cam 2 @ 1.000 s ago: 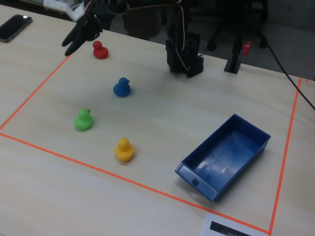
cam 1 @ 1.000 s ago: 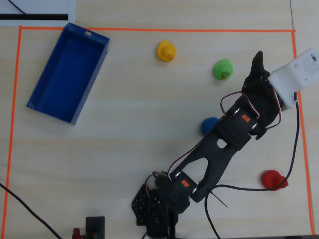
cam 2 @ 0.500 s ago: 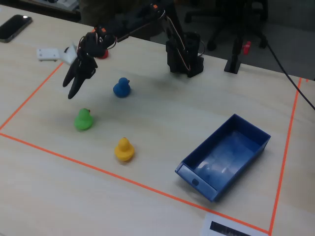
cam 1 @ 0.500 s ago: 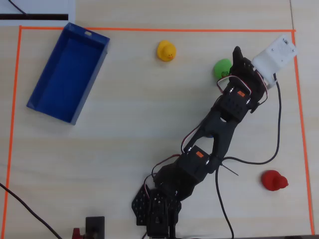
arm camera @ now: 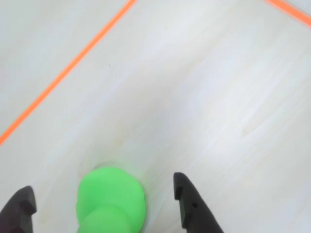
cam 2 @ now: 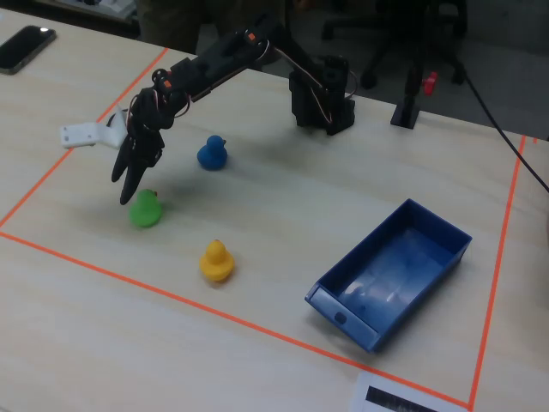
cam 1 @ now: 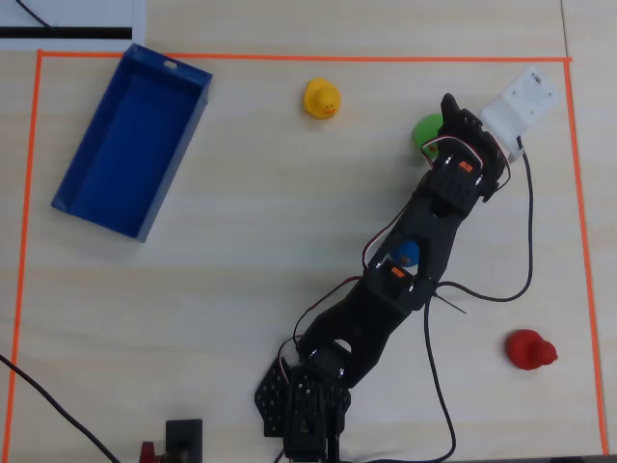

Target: Grasp green duck and put it into box.

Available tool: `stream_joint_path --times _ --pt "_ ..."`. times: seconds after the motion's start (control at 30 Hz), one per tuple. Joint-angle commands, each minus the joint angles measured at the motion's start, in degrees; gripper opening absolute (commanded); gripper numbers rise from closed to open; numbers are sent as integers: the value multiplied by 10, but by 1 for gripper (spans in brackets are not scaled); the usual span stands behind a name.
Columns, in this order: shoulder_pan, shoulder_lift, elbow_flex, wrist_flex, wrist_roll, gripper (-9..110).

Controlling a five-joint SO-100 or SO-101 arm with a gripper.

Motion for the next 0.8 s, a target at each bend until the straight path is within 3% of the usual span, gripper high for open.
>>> stream_joint_path --times 0.0,0.53,0.63,0.7,0.77 --pt "-11 11 41 -54 1 38" --pt "-48 -24 82 -76 27 36" --pt "-52 -40 73 -80 29 24" --pt "-53 -52 72 -80 25 3" --pt "-53 -62 72 -76 24 0"
